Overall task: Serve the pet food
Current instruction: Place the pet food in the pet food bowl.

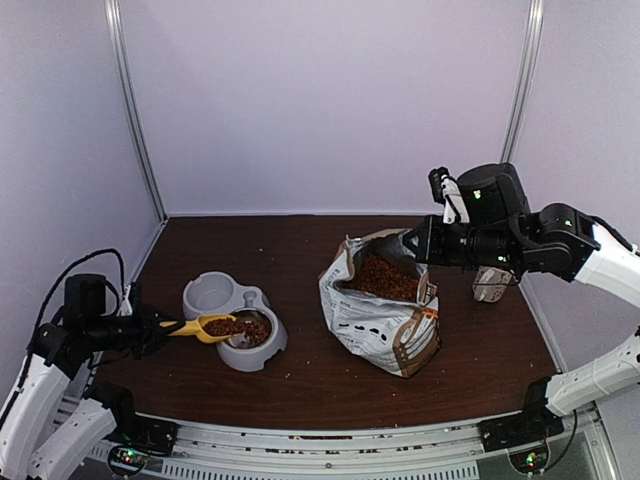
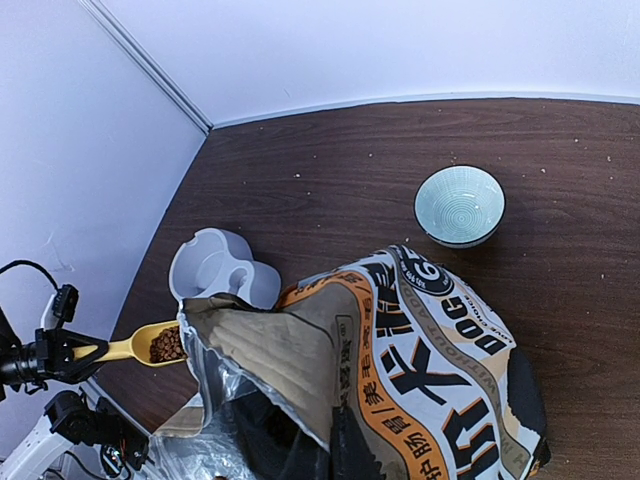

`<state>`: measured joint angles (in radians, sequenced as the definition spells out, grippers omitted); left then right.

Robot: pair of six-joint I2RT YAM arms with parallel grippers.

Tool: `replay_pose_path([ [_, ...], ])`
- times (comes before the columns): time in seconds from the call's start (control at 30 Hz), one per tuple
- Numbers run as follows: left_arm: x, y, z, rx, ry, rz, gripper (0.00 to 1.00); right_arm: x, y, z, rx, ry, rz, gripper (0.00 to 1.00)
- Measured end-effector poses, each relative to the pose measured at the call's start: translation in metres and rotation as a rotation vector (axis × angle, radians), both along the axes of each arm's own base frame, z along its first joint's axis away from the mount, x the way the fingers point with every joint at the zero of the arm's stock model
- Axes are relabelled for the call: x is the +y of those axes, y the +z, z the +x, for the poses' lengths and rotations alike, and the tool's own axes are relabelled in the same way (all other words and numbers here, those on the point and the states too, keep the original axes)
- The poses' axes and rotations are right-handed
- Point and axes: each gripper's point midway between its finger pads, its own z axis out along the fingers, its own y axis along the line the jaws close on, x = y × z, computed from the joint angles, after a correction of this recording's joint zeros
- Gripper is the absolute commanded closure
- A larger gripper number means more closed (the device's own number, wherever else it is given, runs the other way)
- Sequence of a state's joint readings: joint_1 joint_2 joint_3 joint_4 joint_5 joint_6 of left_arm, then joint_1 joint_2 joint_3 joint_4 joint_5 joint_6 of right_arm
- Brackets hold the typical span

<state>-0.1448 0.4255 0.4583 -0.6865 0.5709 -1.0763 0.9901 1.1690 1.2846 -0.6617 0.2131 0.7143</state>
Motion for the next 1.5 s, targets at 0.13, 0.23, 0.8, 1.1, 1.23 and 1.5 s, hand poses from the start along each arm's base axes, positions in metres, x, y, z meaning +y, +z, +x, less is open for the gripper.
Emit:
replay_pose_path([
  [0.13,0.000,0.001,0.002,0.007,-0.018,0.029,1.00,0.000,0.000,0.000,0.000,0.000,0.000,1.00],
  [0.23,0.000,0.003,0.004,0.013,-0.036,0.056,1.00,0.000,0.000,0.000,0.000,0.000,0.000,1.00],
  [0.8,-0.006,0.026,0.020,-0.002,-0.196,0.222,1.00,-0.001,0.000,0.001,-0.002,-0.001,-0.003,1.00],
  [1.1,-0.019,0.042,0.023,-0.038,-0.298,0.395,1.00,-0.001,0.000,0.001,-0.001,-0.002,-0.003,1.00],
  [1.23,-0.010,0.044,0.025,-0.043,-0.278,0.457,1.00,-0.001,0.000,0.001,-0.001,-0.003,-0.003,1.00],
  [1.5,-0.012,0.067,0.021,-0.070,-0.290,0.451,1.00,0.000,-0.001,0.001,0.001,0.006,-0.003,1.00],
])
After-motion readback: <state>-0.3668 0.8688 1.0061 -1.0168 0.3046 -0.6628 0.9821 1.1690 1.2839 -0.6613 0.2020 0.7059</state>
